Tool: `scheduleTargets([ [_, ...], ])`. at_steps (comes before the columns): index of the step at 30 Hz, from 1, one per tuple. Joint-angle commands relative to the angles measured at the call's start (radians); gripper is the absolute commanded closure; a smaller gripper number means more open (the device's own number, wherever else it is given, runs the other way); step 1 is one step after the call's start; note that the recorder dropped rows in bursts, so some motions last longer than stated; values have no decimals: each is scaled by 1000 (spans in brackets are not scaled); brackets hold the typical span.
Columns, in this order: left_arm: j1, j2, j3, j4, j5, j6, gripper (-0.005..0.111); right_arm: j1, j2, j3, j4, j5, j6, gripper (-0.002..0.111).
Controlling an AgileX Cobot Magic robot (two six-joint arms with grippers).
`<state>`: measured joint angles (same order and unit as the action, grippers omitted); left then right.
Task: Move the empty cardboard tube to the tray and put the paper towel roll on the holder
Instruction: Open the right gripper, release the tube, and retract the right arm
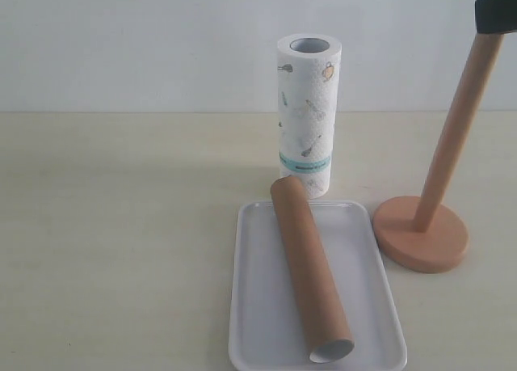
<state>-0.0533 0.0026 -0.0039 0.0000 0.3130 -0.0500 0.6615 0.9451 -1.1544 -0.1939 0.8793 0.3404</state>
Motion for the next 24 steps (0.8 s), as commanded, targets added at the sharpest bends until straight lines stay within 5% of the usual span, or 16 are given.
scheduleTargets([
  [1, 2, -3, 4, -8, -6, 3, 103, -3, 11, -5, 10, -1, 10, 108],
  [24, 2, -3, 4, -8, -6, 3, 103, -3, 113, 365, -6, -289, 14, 108],
])
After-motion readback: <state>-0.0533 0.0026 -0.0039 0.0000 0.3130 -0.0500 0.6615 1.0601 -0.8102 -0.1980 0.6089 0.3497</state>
